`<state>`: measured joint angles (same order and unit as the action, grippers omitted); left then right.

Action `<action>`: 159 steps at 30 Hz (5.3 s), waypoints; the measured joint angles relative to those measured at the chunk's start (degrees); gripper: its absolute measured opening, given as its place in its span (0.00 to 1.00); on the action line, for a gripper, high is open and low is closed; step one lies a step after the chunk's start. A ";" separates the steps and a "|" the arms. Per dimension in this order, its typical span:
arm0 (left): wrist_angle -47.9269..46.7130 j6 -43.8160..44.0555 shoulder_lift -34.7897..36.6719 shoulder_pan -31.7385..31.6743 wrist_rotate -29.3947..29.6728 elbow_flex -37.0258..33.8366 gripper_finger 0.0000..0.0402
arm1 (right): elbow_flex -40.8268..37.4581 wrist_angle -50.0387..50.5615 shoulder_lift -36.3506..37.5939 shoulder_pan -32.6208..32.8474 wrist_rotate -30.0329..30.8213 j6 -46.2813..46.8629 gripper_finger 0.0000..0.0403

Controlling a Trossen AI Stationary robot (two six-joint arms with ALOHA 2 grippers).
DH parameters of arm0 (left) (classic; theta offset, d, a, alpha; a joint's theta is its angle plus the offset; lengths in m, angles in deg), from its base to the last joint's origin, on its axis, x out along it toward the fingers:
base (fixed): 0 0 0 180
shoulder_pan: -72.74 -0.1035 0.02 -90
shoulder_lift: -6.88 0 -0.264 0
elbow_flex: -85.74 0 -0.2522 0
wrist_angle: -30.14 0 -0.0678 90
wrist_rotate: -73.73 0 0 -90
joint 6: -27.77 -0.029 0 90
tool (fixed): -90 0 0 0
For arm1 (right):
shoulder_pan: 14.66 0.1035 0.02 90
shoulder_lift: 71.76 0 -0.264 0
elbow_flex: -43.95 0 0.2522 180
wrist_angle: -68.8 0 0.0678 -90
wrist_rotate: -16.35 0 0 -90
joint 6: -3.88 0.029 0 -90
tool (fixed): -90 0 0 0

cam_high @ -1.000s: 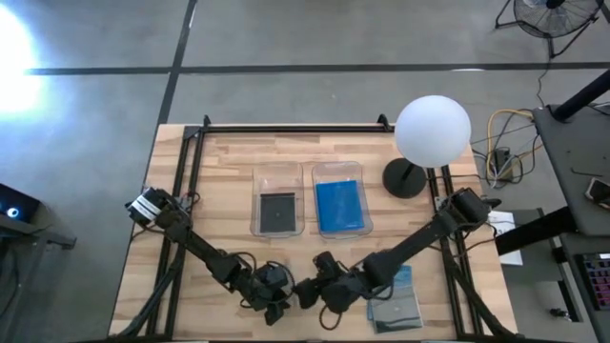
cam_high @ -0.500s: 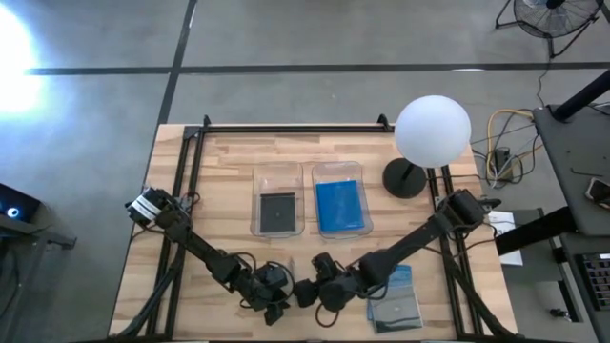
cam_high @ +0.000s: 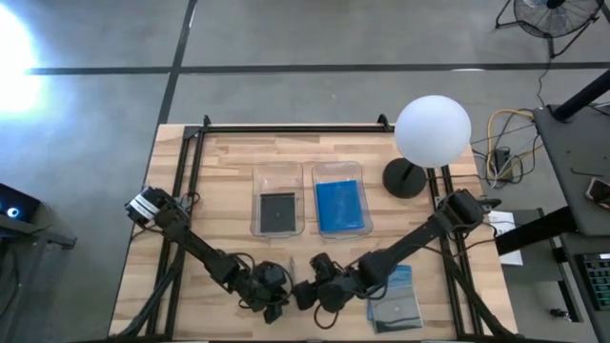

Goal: Pick & place jewel cases by type
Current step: Put the left black cd case into the left transparent bin

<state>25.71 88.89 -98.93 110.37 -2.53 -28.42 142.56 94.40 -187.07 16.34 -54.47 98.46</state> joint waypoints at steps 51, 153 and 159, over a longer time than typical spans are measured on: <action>12.59 0.16 15.39 2.73 19.39 -13.78 0.33 | 10.33 18.40 -0.09 -4.87 -7.72 -4.09 0.49; -22.43 16.88 44.51 26.31 59.93 -12.05 0.33 | 5.67 14.32 0.04 -31.71 -21.35 -15.86 0.45; -23.22 16.88 44.51 26.16 59.93 -12.05 0.33 | 5.98 15.15 0.31 -29.66 -28.22 -17.99 0.49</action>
<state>2.48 105.77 -54.42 136.53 57.40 -40.47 148.54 109.55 -186.76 -13.32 -82.69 80.46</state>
